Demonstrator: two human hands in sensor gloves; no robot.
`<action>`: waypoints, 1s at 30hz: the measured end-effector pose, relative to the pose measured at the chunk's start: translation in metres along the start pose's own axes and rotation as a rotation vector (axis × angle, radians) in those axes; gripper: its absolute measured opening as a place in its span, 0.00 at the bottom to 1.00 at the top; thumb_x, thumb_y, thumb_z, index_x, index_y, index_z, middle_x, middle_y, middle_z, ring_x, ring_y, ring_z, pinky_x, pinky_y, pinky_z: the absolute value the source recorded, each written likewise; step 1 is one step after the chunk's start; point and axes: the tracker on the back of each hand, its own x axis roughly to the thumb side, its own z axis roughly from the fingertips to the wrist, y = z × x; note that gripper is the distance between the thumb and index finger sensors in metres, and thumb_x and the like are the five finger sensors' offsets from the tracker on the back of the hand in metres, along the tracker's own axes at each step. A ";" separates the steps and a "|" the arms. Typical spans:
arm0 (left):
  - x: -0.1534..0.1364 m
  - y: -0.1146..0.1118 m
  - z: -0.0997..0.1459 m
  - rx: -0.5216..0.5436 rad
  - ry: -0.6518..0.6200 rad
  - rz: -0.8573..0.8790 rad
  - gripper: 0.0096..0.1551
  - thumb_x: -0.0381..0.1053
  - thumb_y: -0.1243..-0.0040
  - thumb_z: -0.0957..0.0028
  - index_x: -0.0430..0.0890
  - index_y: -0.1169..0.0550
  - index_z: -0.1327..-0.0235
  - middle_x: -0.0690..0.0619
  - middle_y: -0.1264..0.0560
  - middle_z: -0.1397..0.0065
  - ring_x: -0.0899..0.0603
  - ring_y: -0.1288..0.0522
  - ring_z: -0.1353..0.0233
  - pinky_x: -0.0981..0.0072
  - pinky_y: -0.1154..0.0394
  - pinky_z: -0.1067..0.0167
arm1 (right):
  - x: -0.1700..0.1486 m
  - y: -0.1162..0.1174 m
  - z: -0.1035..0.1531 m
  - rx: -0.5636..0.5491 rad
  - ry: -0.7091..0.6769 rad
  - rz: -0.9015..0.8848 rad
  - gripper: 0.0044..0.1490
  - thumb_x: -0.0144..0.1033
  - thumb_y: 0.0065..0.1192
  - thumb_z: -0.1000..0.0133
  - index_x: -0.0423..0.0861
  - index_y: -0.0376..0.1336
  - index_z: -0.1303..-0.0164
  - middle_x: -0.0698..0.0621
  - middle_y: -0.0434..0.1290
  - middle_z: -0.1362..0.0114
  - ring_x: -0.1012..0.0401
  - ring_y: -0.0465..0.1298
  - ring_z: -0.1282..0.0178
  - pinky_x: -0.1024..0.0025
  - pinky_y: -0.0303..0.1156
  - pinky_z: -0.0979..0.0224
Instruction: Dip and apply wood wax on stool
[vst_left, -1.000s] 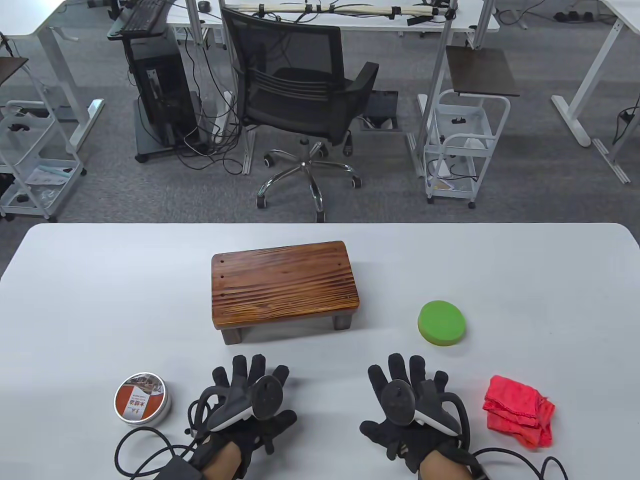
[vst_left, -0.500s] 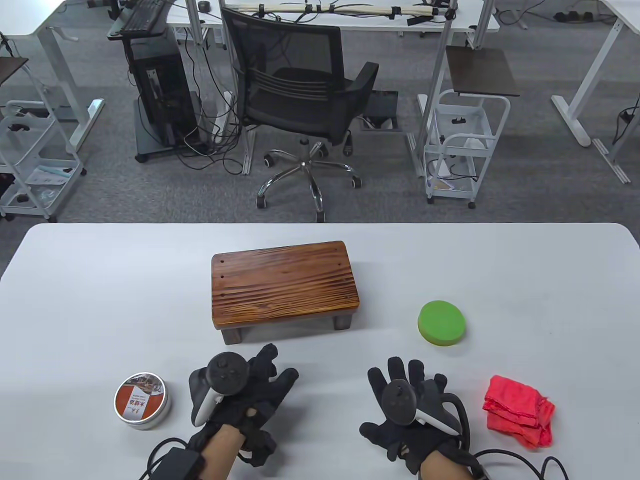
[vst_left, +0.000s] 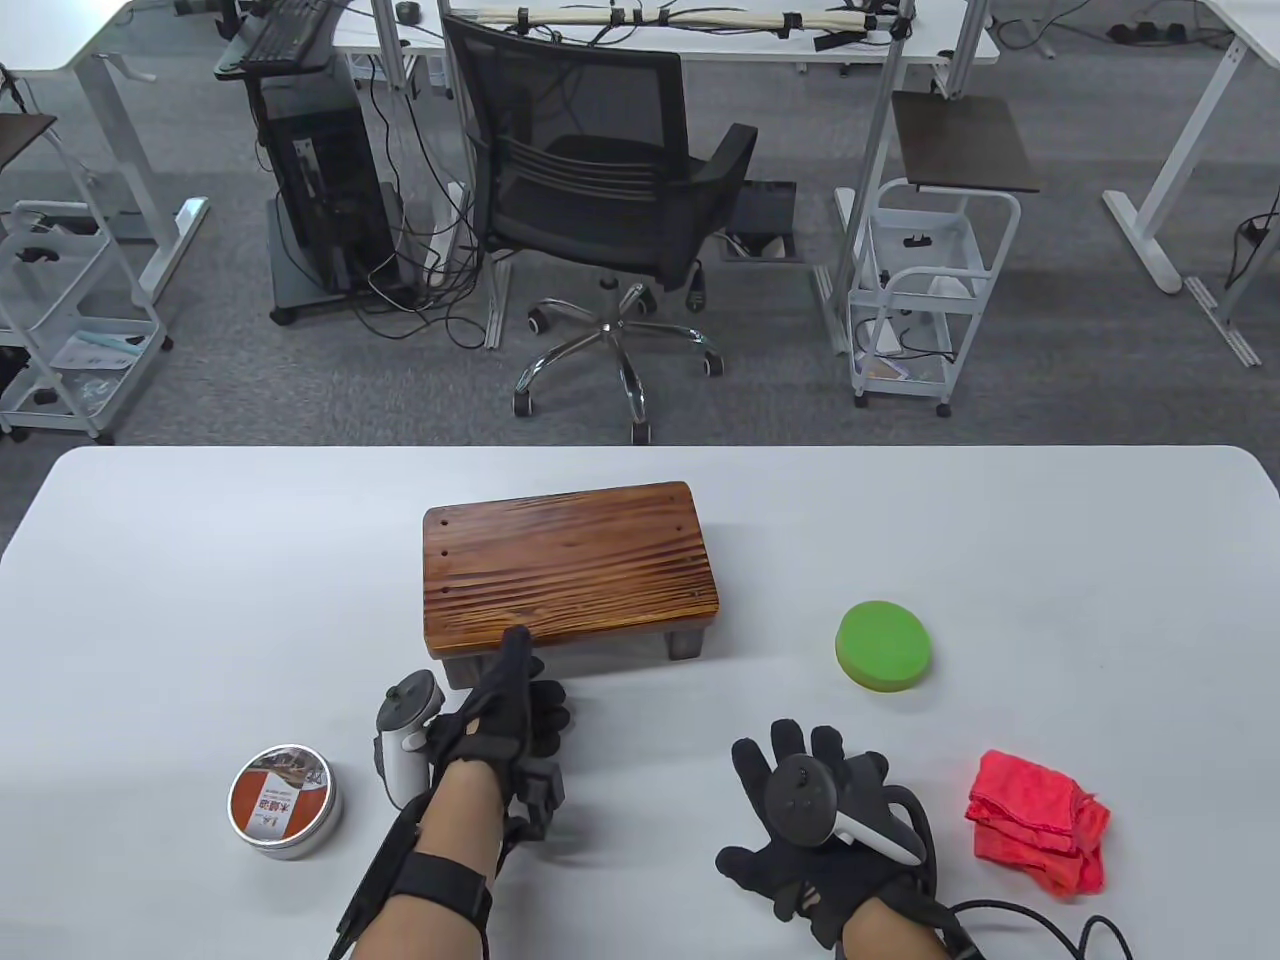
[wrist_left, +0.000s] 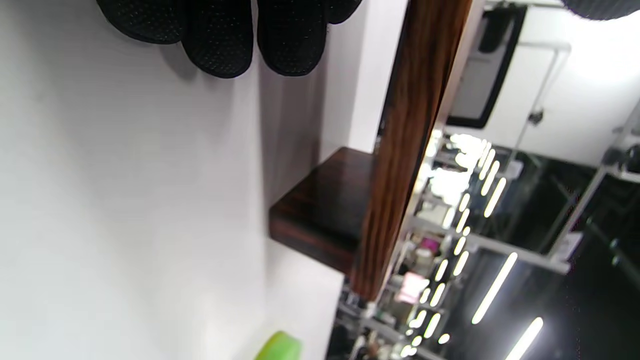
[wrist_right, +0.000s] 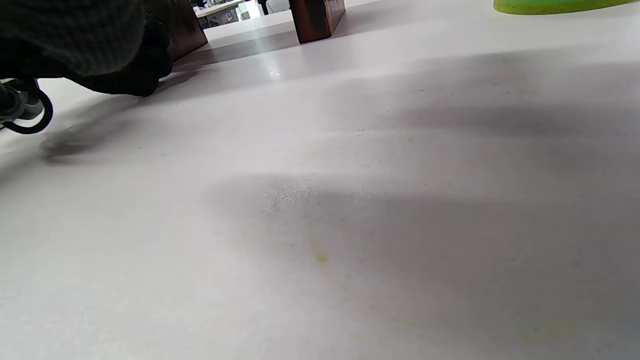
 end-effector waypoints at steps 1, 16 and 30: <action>-0.002 0.003 -0.005 0.008 0.007 0.041 0.72 0.92 0.52 0.51 0.40 0.51 0.13 0.41 0.35 0.20 0.26 0.38 0.23 0.31 0.38 0.26 | 0.000 0.001 -0.001 0.006 -0.001 -0.002 0.69 0.80 0.59 0.52 0.58 0.31 0.15 0.41 0.28 0.11 0.33 0.31 0.16 0.20 0.30 0.30; -0.002 0.008 -0.029 0.008 0.020 0.223 0.58 0.87 0.51 0.50 0.52 0.40 0.15 0.49 0.31 0.22 0.30 0.37 0.20 0.28 0.37 0.28 | -0.001 0.002 -0.002 0.058 0.007 -0.024 0.68 0.80 0.59 0.52 0.58 0.32 0.15 0.41 0.29 0.11 0.33 0.33 0.15 0.20 0.31 0.30; 0.004 0.005 -0.032 0.026 -0.080 0.309 0.47 0.82 0.47 0.47 0.54 0.31 0.22 0.56 0.25 0.27 0.35 0.35 0.19 0.23 0.41 0.26 | -0.003 0.002 -0.004 0.083 0.003 -0.050 0.67 0.79 0.58 0.51 0.57 0.33 0.14 0.40 0.32 0.10 0.33 0.37 0.14 0.20 0.32 0.30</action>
